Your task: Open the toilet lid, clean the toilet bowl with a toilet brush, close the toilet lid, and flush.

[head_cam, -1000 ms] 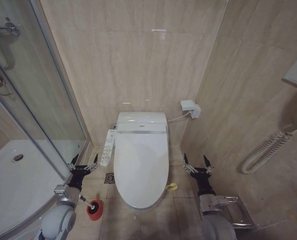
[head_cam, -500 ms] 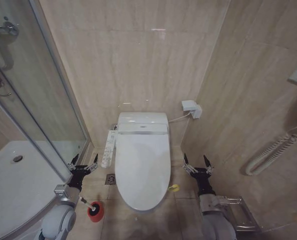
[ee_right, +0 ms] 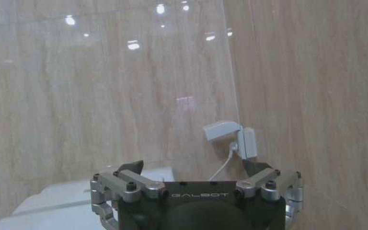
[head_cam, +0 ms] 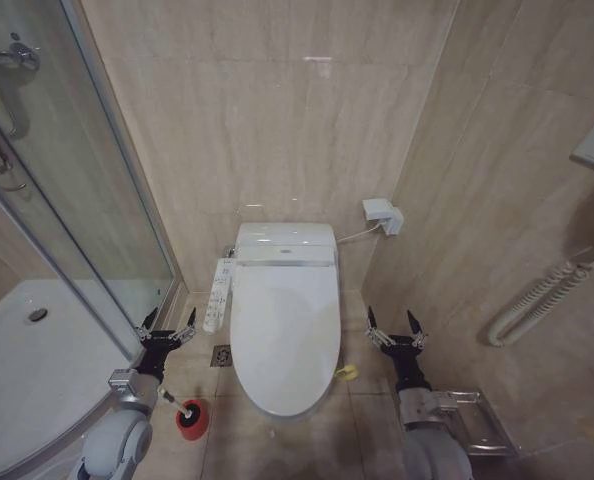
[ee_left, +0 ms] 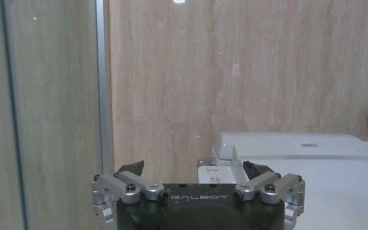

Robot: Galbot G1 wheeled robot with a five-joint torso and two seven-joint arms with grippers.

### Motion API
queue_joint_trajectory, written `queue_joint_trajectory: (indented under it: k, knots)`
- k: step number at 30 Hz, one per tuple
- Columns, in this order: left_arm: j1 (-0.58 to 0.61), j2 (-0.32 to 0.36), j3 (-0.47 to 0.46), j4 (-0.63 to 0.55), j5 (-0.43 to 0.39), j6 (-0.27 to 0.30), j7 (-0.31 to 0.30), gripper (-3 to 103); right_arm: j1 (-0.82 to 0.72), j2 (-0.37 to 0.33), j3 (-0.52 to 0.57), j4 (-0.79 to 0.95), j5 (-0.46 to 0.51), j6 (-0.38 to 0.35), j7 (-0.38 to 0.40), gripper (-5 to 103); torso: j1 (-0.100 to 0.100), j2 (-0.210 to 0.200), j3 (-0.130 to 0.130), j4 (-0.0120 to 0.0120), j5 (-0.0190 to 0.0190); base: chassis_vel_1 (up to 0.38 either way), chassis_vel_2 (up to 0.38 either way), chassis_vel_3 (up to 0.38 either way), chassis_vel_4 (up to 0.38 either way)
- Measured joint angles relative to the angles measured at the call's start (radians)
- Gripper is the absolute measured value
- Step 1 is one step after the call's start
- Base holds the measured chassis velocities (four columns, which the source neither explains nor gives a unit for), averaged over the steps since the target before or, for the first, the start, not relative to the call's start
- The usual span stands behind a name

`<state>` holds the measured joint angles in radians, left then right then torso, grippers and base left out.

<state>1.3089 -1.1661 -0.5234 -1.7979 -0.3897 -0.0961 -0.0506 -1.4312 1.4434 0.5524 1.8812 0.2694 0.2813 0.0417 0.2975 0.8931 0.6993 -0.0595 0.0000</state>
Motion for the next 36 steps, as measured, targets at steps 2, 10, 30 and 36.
queue_joint_trajectory:
  k: [2,10,30,36]
  knots:
    - [0.0,0.0,0.0,0.0,0.0,0.0,0.0,100,0.0,0.0,0.0,0.0,0.0,0.0,0.0,100,0.0,0.0,0.0,0.0001,0.0,0.13,-0.121,-0.133,0.133]
    - [0.0,0.0,0.0,0.0,0.0,0.0,0.0,100,-0.001,0.0,0.0,0.0,0.0,0.0,0.0,100,-0.001,0.0,0.0,-0.0001,0.0,0.084,-0.094,-0.097,0.073]
    - [0.0,0.0,0.0,0.0,0.0,0.0,0.0,100,0.0,0.0,0.0,0.0,0.0,0.0,0.0,100,-0.001,0.0,0.0,-0.0001,0.0002,0.103,-0.106,-0.101,0.111]
    - [0.001,0.0,0.0,0.0,0.0,0.0,0.0,100,0.0,0.0,0.0,0.0,0.0,0.0,0.0,100,-0.001,0.0,0.0,0.0003,-0.0001,0.253,-0.24,-0.242,0.234]
